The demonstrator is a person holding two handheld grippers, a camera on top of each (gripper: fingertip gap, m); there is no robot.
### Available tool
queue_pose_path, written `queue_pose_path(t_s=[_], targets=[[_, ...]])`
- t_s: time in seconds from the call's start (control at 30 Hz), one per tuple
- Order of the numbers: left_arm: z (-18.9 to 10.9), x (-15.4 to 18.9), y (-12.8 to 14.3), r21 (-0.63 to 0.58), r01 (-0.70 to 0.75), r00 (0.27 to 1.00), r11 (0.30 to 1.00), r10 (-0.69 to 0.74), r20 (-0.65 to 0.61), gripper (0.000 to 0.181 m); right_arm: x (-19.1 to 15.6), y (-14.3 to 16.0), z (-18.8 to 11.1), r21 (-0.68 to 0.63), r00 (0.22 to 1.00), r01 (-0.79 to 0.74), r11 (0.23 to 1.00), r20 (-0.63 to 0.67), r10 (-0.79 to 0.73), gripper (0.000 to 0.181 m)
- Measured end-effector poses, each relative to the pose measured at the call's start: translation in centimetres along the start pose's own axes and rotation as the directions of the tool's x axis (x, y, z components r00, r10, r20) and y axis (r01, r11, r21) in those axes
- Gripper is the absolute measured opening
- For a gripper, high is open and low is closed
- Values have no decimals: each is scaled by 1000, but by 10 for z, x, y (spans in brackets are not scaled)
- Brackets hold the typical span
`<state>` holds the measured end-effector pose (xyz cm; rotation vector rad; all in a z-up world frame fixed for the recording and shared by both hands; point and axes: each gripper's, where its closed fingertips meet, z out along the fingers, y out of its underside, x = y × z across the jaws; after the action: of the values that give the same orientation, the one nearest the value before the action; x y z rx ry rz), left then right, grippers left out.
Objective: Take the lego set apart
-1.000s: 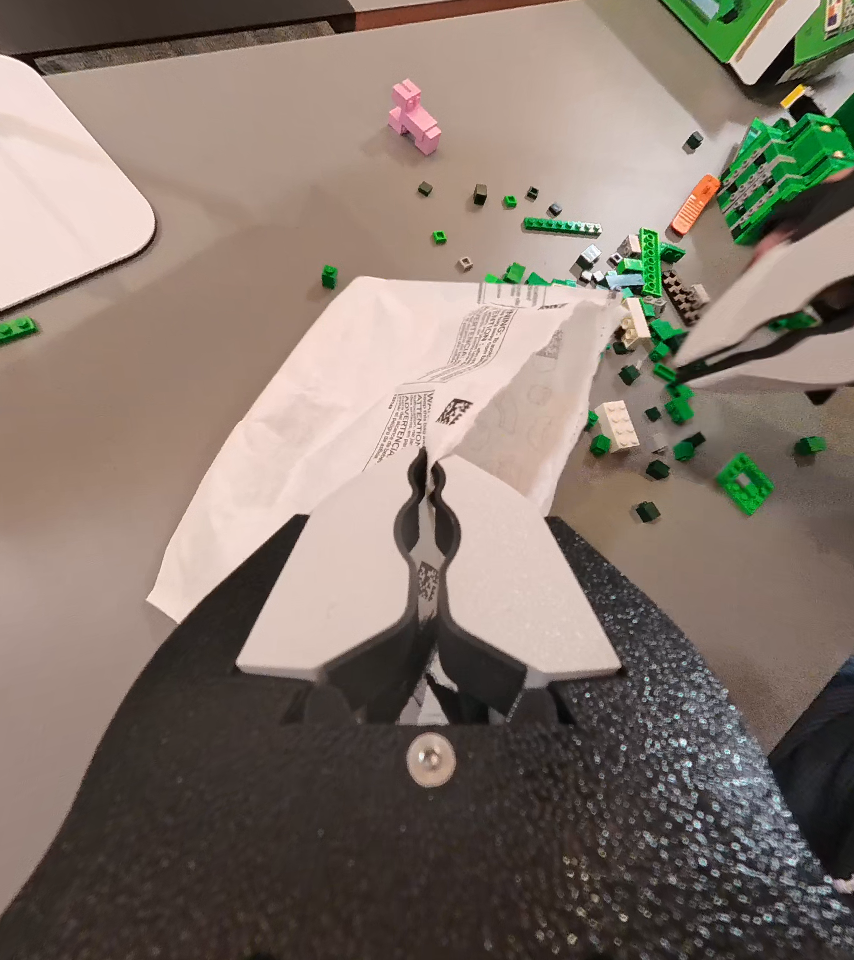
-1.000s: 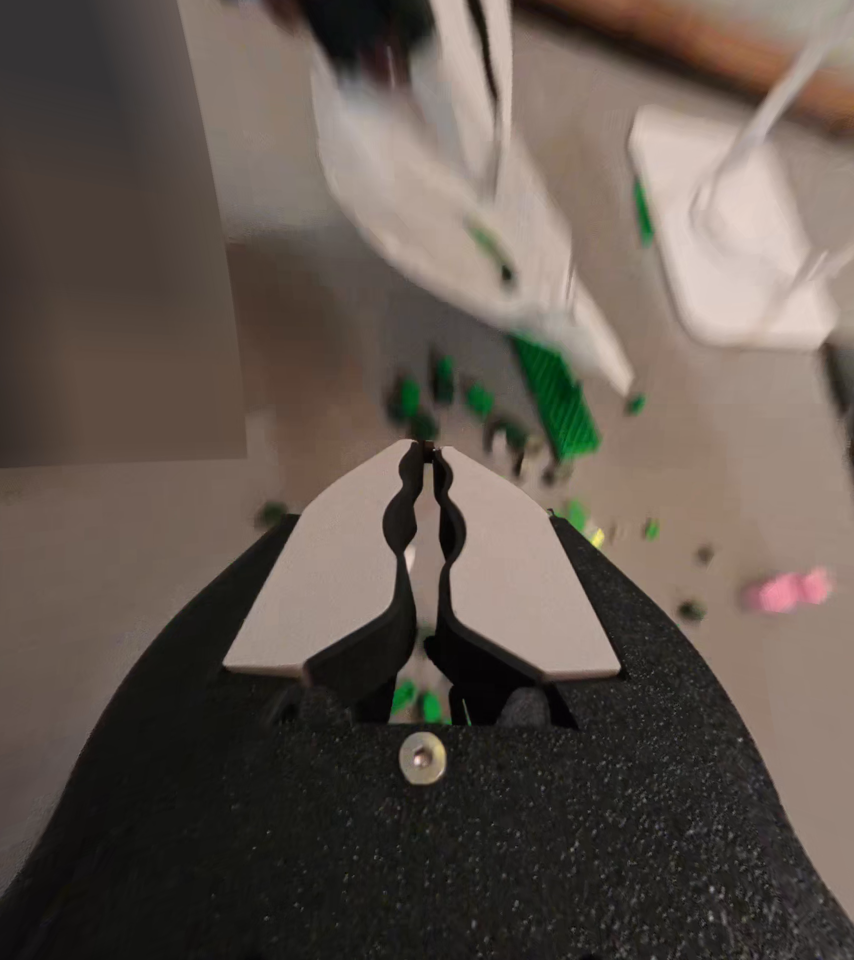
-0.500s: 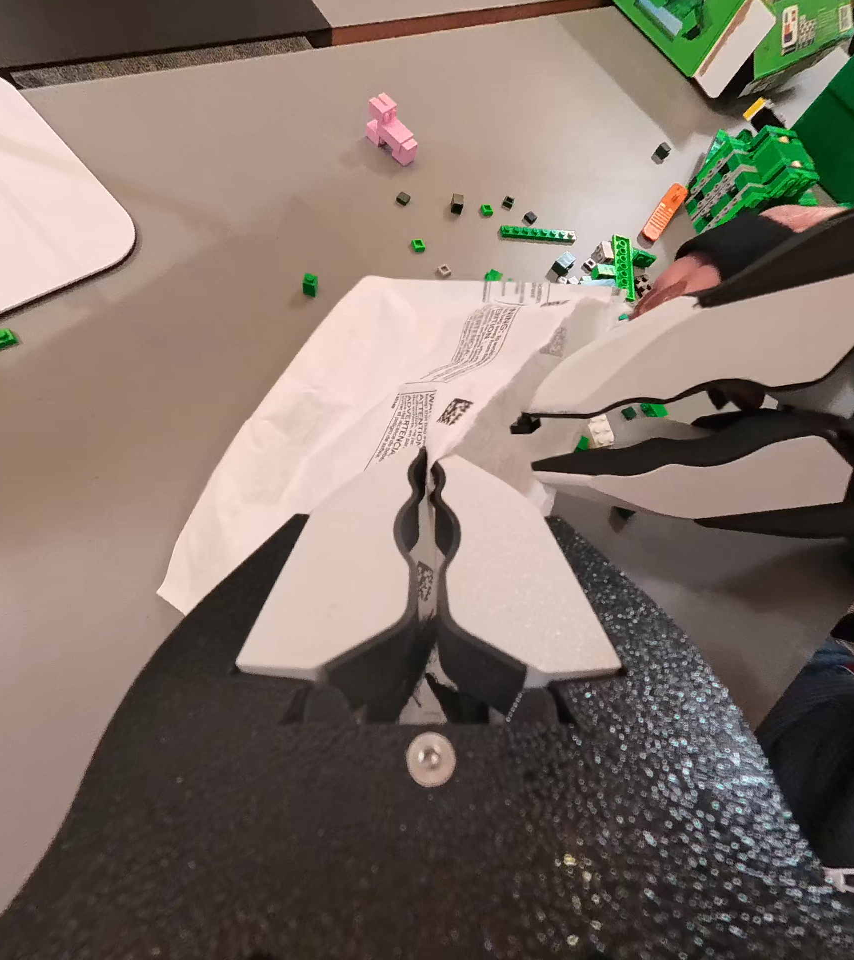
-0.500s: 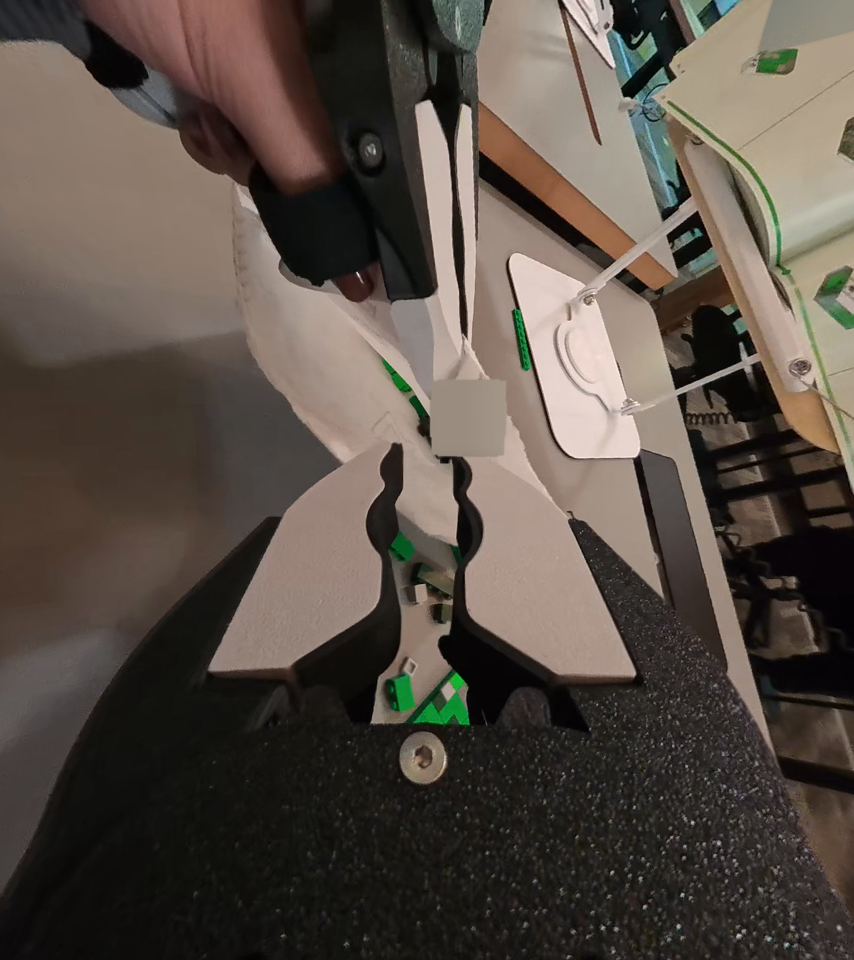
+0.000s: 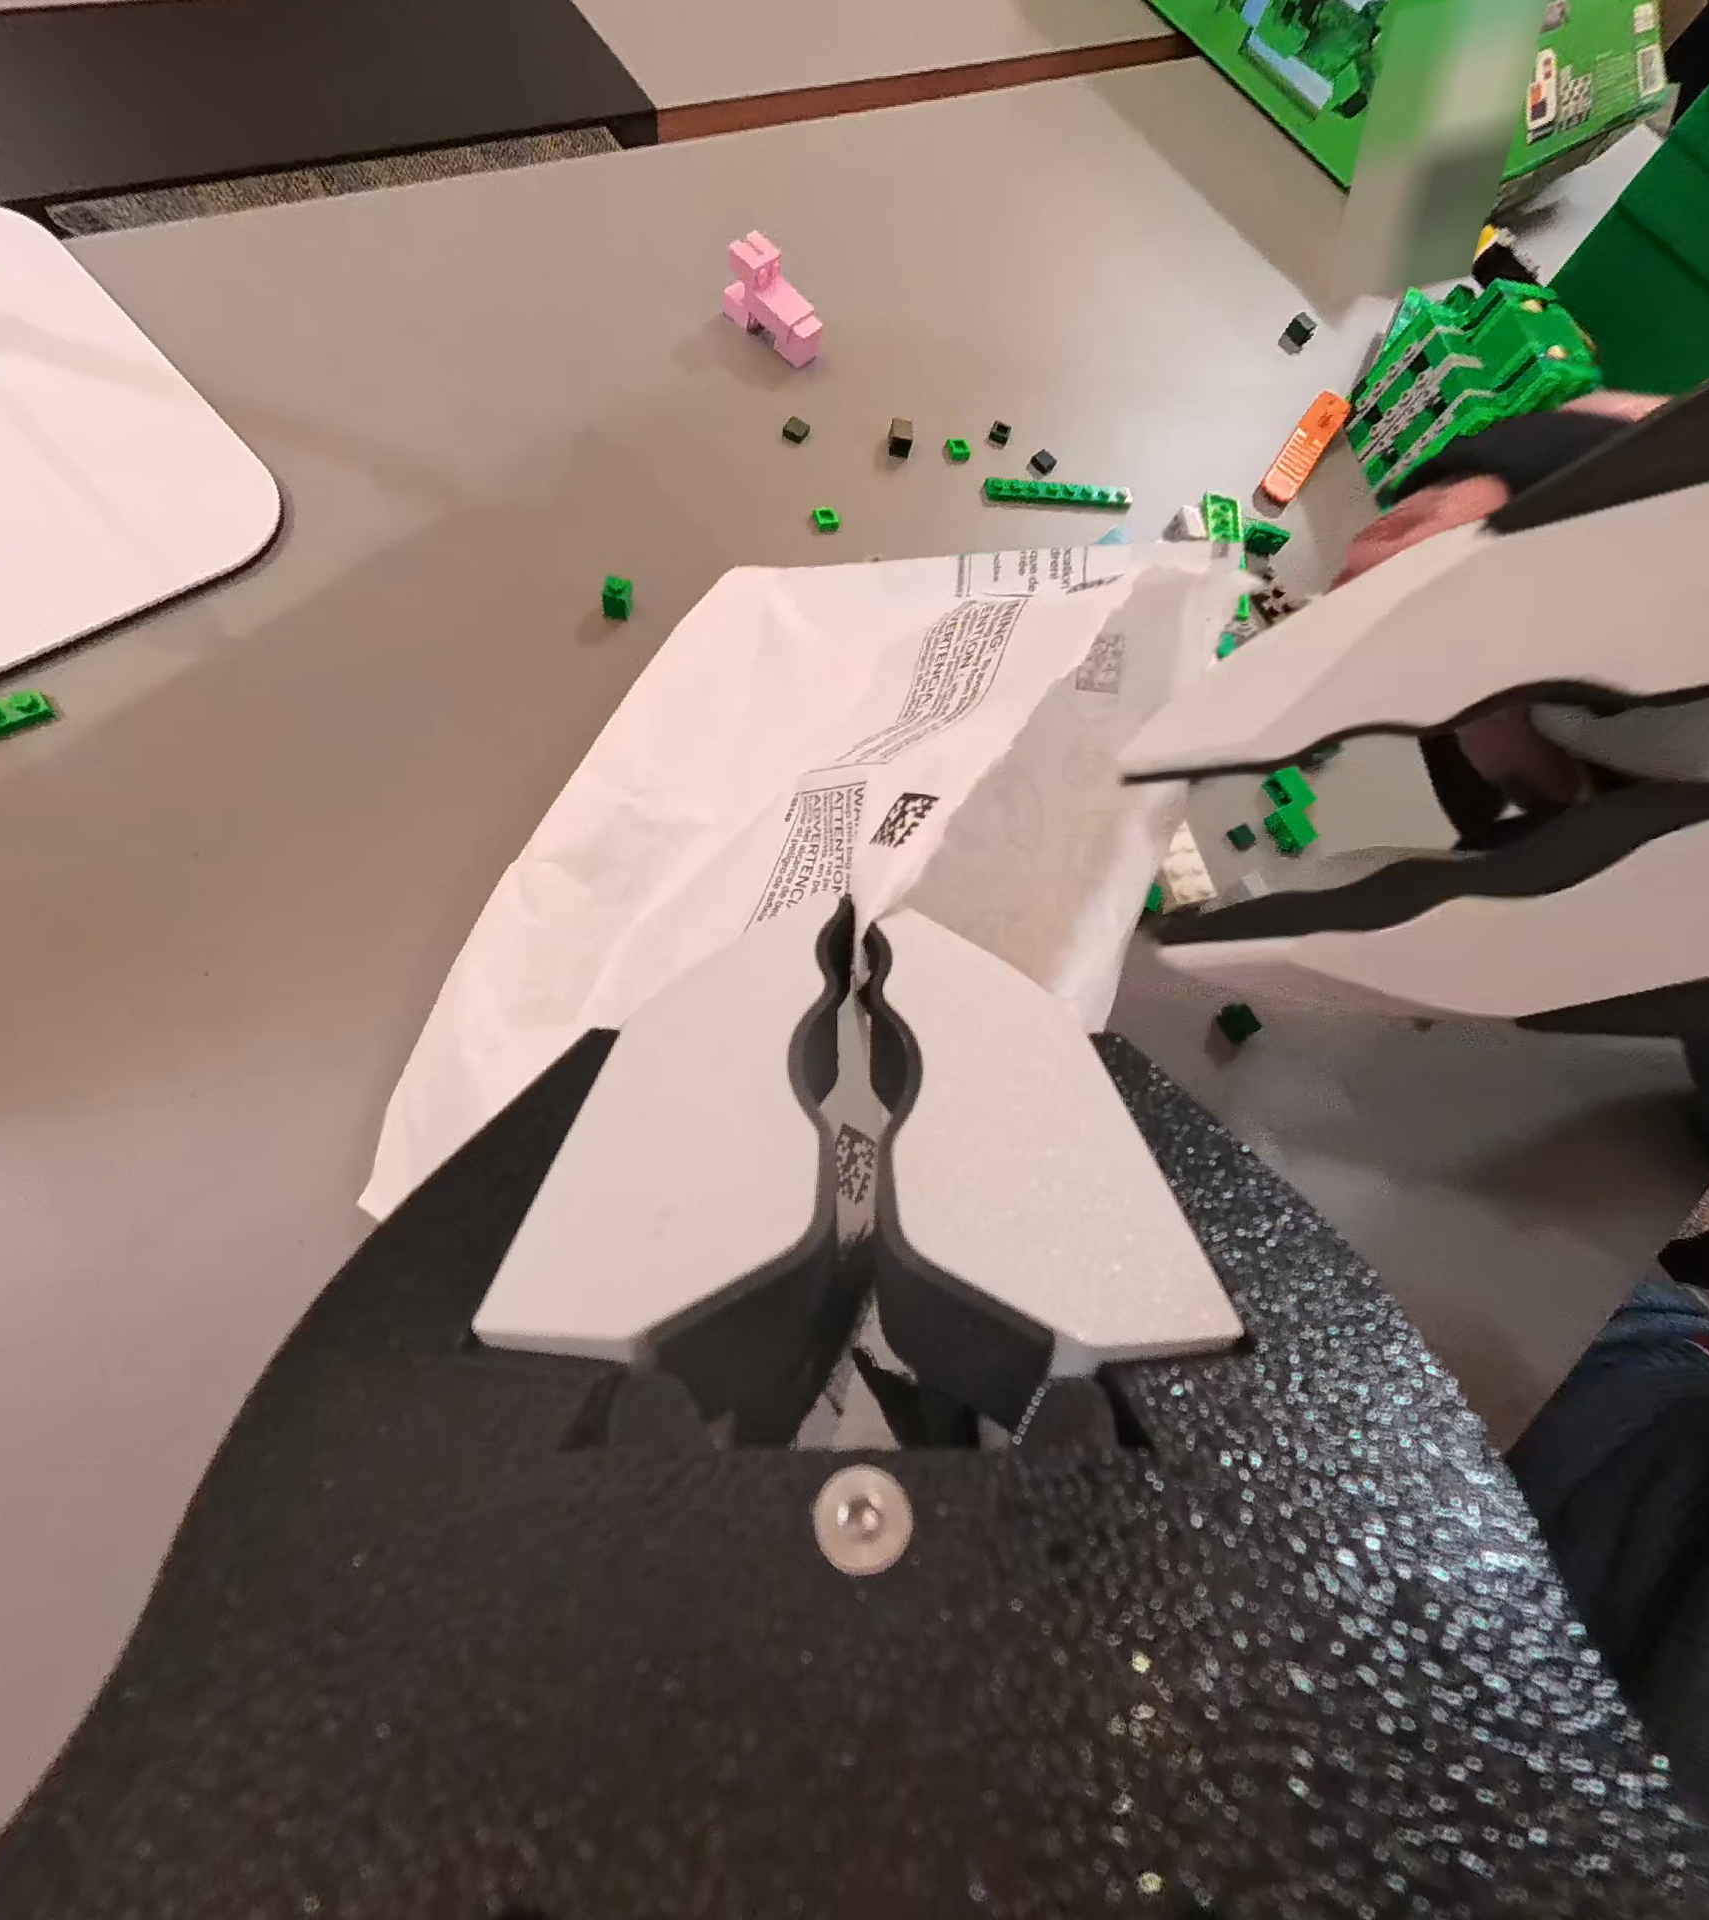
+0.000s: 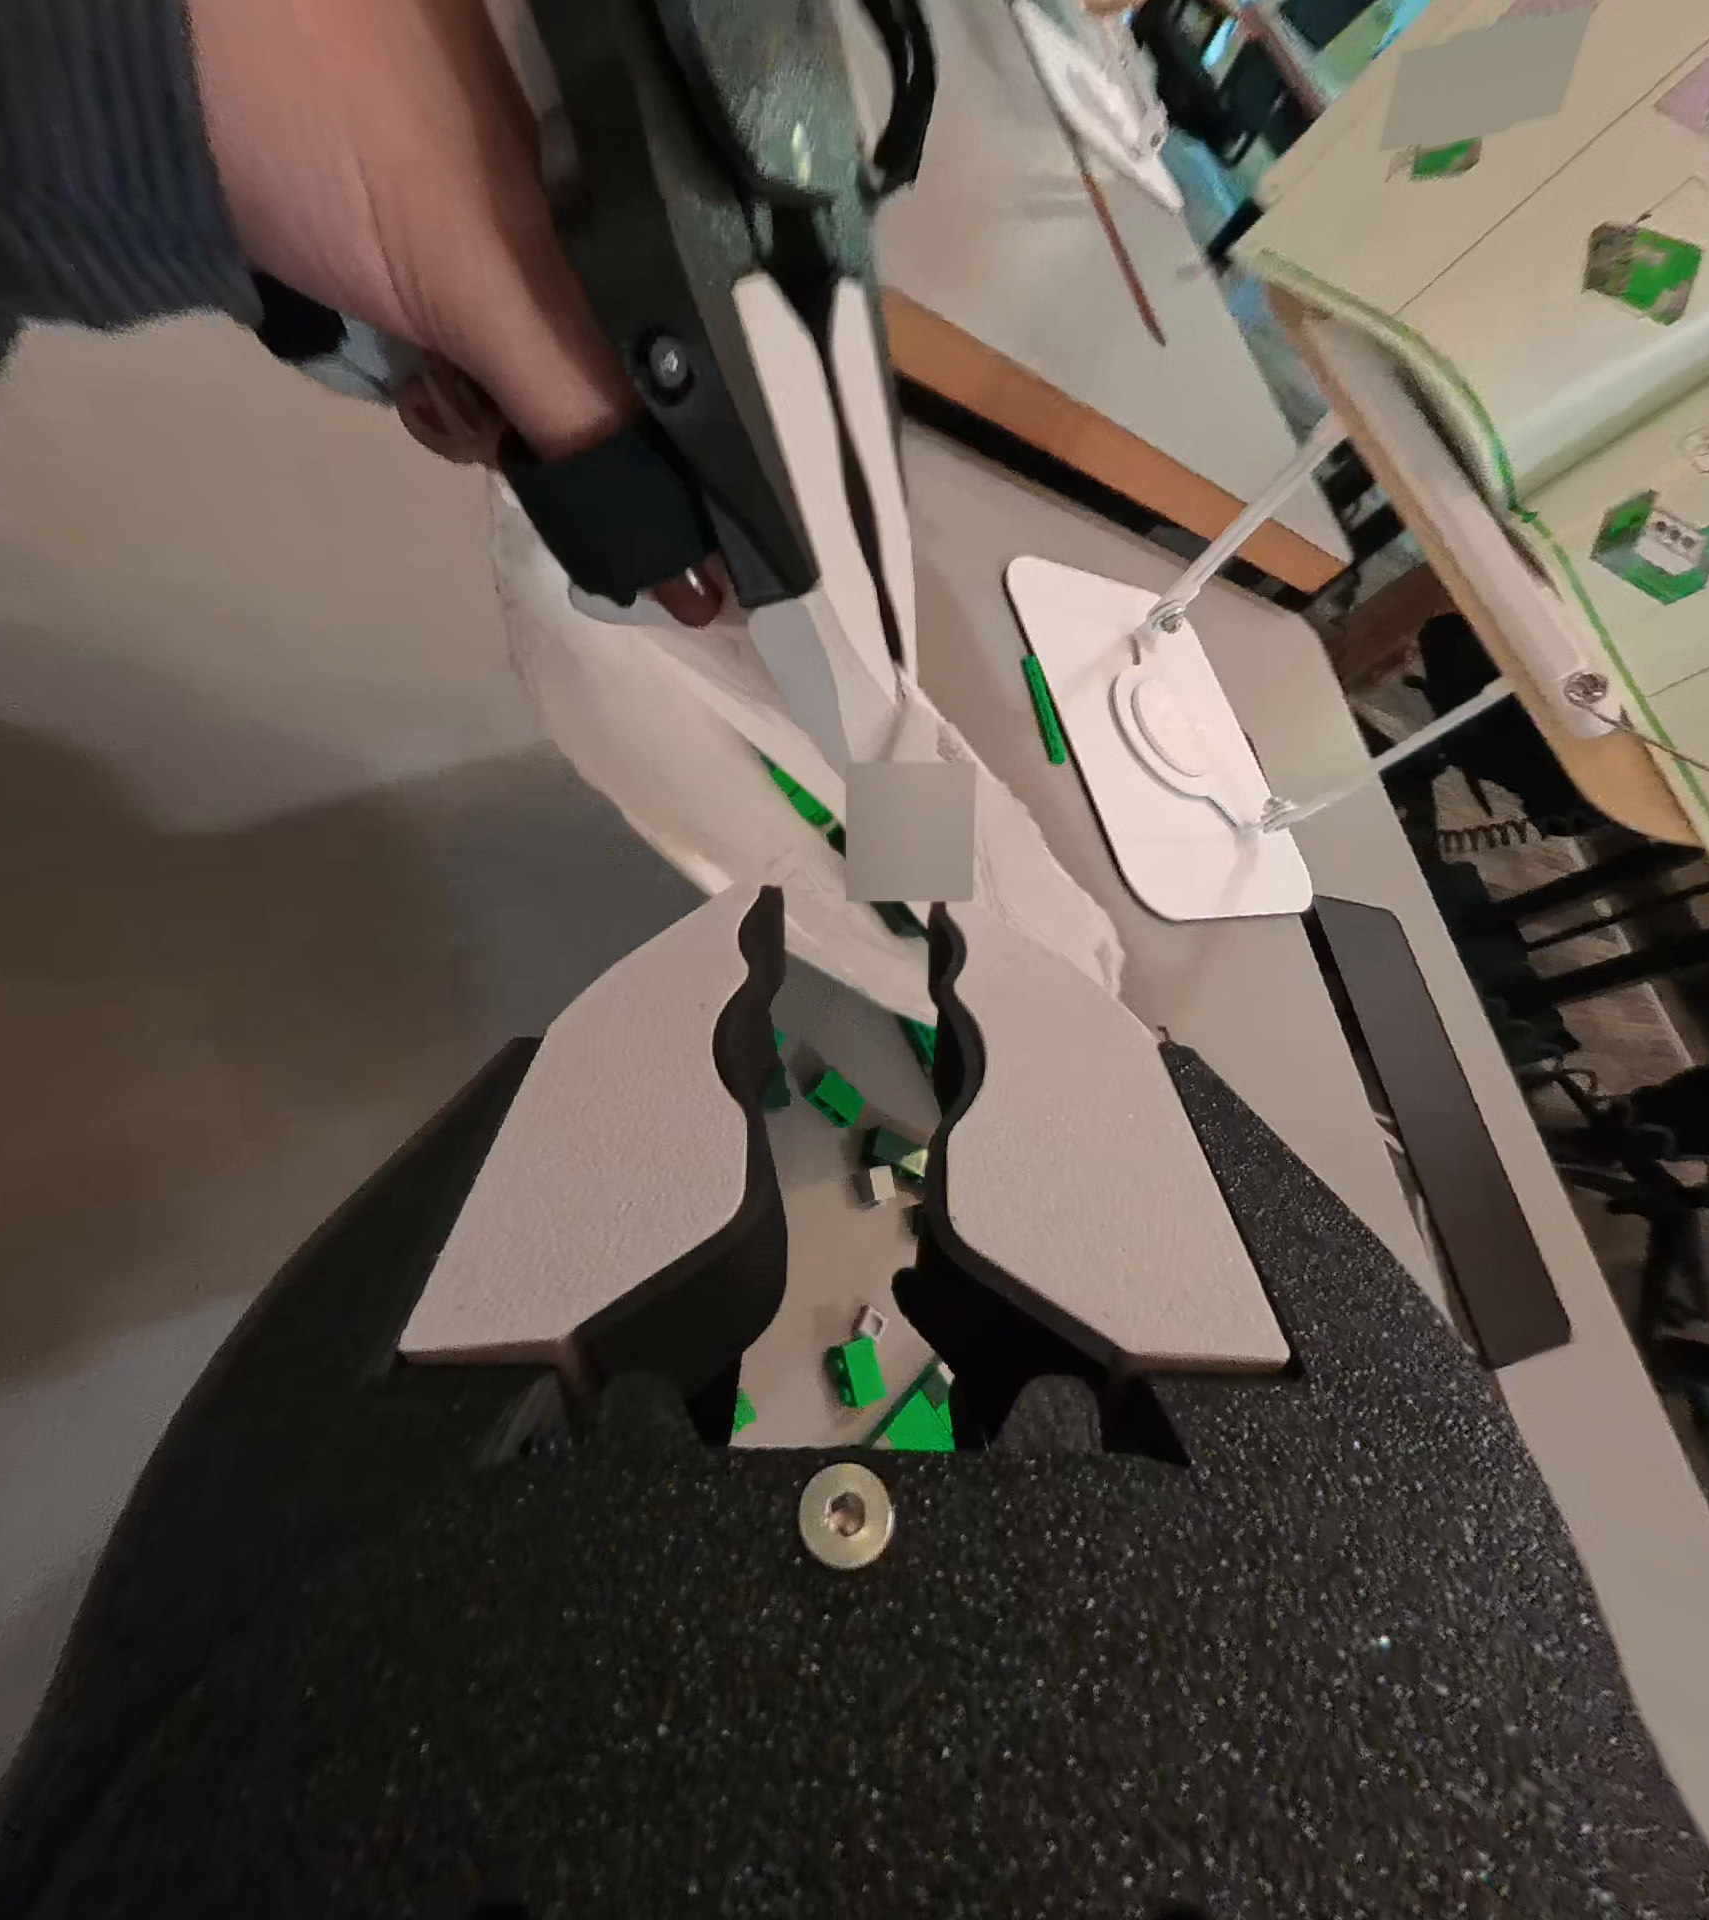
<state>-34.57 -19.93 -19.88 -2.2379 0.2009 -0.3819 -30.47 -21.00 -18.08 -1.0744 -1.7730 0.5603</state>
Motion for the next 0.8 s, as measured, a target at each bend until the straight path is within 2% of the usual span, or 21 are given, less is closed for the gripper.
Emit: queue_pose_path(t_s=[0.1,0.17,0.3,0.43,0.5,0.67,0.8], targets=[[0,0,-3,17,-10,1000,1000,9,3,0,7,-4,-21,109,996,-92,990,3,92,21],[1,0,-5,25,-18,1000,1000,18,9,0,21,13,-35,104,991,-121,987,-42,126,21],[5,4,-2,-7,-29,1000,1000,29,11,0,50,78,-64,21,971,-197,980,-133,198,16],[6,2,0,-20,-28,999,999,29,26,0,50,151,-83,-121,937,-349,929,-82,341,15],[5,1,-1,-17,-34,999,999,34,38,0,49,176,-93,-160,925,-380,911,-83,371,15],[9,0,2,-56,-57,994,997,62,91,0,46,176,-111,-95,918,-397,913,-36,395,12],[10,1,2,-73,-74,989,995,82,119,0,34,175,-108,-117,921,-383,916,21,388,7]])
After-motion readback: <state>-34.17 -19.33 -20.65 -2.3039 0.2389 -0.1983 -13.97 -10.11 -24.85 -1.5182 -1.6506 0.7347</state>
